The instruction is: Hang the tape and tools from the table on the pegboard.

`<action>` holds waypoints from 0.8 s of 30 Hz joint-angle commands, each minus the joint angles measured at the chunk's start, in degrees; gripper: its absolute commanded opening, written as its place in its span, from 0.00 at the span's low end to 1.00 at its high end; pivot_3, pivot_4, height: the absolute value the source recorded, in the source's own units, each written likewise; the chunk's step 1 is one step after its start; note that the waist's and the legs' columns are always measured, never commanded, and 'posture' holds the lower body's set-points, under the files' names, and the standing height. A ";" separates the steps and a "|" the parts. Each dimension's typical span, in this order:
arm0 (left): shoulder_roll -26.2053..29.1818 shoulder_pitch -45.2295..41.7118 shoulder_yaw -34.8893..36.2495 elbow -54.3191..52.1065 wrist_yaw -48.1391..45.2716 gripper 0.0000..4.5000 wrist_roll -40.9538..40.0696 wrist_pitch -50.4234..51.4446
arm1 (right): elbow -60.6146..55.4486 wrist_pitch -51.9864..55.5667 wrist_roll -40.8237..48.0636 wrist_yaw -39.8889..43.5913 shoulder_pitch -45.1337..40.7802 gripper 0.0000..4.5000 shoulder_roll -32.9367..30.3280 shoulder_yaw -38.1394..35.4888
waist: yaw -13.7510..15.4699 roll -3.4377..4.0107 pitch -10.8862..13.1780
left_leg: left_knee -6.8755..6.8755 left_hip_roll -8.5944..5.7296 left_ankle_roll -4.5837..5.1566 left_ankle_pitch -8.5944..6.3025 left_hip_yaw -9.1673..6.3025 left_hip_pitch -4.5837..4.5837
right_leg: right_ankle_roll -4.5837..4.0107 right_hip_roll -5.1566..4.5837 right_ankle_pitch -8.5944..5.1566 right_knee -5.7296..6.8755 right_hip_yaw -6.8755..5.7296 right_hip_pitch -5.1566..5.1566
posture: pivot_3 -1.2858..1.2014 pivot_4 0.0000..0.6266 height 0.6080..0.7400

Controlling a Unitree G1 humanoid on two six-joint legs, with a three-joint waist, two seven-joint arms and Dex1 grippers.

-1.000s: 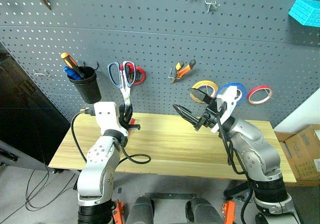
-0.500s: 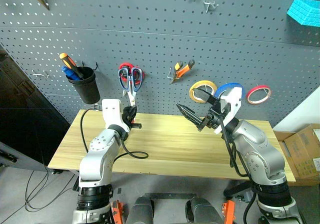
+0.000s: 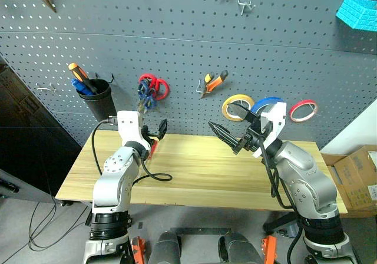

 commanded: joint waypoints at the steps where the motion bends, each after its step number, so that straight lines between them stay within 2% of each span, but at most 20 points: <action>1: 2.68 1.87 -1.77 -0.57 -1.32 0.99 2.49 -1.35 | -2.38 -0.04 0.93 0.06 0.20 1.00 -0.46 -0.56 | -0.27 0.01 0.00 | -0.01 0.00 0.00 0.00 0.00 0.00 | 0.00 0.00 0.00 0.00 0.00 0.00 | 0.54 0.14 1.00; 5: 7.92 6.43 -4.25 0.50 -3.25 0.99 5.81 0.62 | -2.91 1.65 -0.61 1.30 1.68 1.00 -3.19 1.55 | -0.73 0.02 0.03 | -0.06 0.01 0.00 -0.01 0.03 0.02 | -0.03 -0.01 -0.03 -0.02 0.03 0.00 | 0.55 0.17 1.00; 10: 11.10 6.54 -2.60 3.92 -3.11 0.99 6.62 3.43 | -2.64 8.31 -0.49 0.39 -1.11 1.00 -3.94 5.42 | -0.74 0.17 0.25 | -0.06 0.06 0.00 -0.01 -0.03 0.03 | -0.10 -0.02 -0.06 0.03 -0.02 -0.06 | 0.55 0.24 1.00; 16: 13.95 -0.52 -4.52 14.96 -4.33 0.99 8.85 4.66 | 4.39 7.14 -7.99 4.05 -7.05 1.00 -4.36 15.29 | -0.60 0.35 1.65 | -0.06 0.05 -0.01 -0.01 -0.04 0.10 | -0.16 -0.18 -0.03 -0.01 -0.11 -0.18 | 0.55 0.32 1.00; 21: 13.01 -9.76 -7.08 27.02 -4.68 0.99 10.92 5.94 | 8.94 6.89 -10.50 8.11 -9.85 1.00 -5.91 17.48 | 0.00 0.29 3.72 | -0.02 -0.04 0.03 0.01 -0.04 -0.17 | -0.16 -0.31 -0.04 -0.03 -0.25 -0.24 | 0.54 0.42 1.00; 24: 12.11 -13.40 -7.97 33.74 -5.69 0.99 11.28 5.22 | 10.28 6.61 -11.45 9.34 -10.65 1.00 -6.94 17.13 | -0.13 0.33 4.52 | -0.02 -0.07 0.07 -0.01 -0.05 -0.64 | 0.01 -0.29 0.08 0.01 -0.26 -0.59 | 0.54 0.47 1.00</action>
